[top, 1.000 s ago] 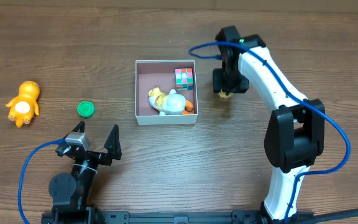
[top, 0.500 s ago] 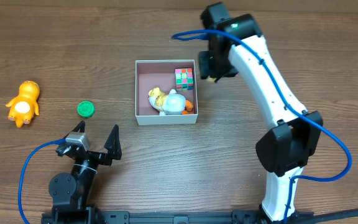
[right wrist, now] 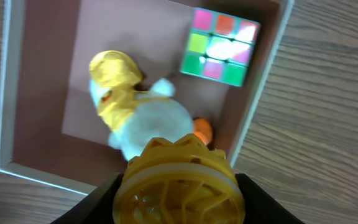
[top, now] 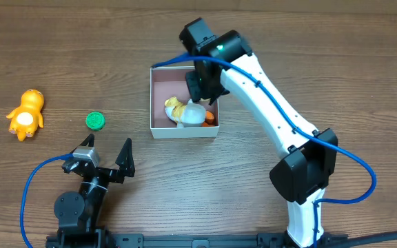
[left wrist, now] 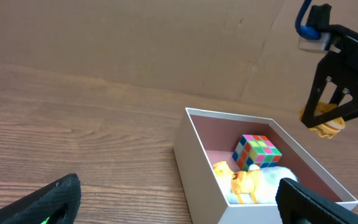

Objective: Pack container
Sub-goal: 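Carry the gold disc left over the pink box, then lower the gold disc into the box and open the right gripper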

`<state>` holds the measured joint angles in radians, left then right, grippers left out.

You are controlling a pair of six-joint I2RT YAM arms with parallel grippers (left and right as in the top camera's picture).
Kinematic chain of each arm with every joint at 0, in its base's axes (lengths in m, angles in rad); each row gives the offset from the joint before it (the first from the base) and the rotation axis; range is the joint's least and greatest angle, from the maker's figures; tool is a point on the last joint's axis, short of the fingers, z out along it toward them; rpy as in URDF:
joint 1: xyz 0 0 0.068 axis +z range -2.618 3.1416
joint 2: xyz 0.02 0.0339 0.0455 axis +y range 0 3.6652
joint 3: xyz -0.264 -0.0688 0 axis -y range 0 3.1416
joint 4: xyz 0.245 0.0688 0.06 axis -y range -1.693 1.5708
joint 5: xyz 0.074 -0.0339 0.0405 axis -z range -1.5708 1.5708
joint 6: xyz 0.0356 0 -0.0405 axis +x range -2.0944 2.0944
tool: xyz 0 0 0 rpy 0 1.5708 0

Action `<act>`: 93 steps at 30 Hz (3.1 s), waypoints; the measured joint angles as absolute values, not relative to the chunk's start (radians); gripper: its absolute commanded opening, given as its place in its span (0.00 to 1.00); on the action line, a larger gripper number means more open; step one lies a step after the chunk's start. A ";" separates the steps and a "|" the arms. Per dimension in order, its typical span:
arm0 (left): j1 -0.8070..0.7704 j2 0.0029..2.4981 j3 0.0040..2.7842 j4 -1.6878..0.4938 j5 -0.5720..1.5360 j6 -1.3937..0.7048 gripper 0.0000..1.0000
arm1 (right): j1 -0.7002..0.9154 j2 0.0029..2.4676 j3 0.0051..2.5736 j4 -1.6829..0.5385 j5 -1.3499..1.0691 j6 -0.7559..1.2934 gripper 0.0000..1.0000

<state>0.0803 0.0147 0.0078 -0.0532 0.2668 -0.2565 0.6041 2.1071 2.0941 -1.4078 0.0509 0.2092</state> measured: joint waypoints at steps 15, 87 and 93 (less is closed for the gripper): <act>0.080 0.015 0.008 -0.053 0.266 -0.257 1.00 | 0.609 2.107 2.089 -1.344 0.051 0.209 0.41; 0.080 0.015 0.008 -0.053 0.267 -0.257 1.00 | 0.603 2.174 2.014 -1.273 0.116 0.209 0.51; 0.080 0.015 0.008 -0.053 0.267 -0.257 1.00 | 0.603 2.174 2.014 -1.273 0.123 0.209 0.52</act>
<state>0.0803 0.0147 0.0078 -0.0532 0.2668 -0.2565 0.6025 2.1742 2.0140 -1.2732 0.1234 0.2092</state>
